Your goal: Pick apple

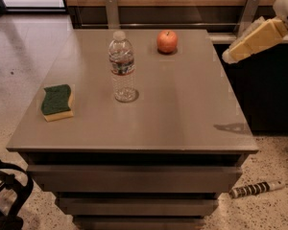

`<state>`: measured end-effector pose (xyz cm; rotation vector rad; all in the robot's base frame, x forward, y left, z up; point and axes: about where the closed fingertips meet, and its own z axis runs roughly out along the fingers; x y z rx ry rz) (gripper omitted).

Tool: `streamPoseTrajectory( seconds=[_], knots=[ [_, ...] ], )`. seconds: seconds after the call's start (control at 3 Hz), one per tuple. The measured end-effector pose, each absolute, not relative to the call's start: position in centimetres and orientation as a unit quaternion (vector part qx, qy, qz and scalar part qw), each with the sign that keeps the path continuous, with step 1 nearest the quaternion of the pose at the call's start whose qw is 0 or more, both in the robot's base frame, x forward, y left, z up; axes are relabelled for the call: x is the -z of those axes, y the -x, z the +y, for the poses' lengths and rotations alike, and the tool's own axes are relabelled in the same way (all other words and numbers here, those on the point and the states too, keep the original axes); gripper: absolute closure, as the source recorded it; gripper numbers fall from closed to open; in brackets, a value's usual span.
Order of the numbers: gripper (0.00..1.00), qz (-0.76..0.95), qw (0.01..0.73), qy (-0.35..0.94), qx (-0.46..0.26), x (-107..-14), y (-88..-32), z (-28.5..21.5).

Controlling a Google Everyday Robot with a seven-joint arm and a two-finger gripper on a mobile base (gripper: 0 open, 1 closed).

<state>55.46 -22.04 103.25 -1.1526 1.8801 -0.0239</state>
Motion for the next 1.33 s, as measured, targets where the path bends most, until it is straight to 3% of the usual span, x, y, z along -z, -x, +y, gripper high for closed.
streamPoseTrajectory(
  seconds=[0.67, 1.33],
  knots=[
    [0.0, 0.755, 0.461, 0.465, -0.023, -101.2, -58.0, -19.3],
    [0.0, 0.734, 0.506, 0.44, -0.104, -97.8, -66.4, -16.2]
  ],
)
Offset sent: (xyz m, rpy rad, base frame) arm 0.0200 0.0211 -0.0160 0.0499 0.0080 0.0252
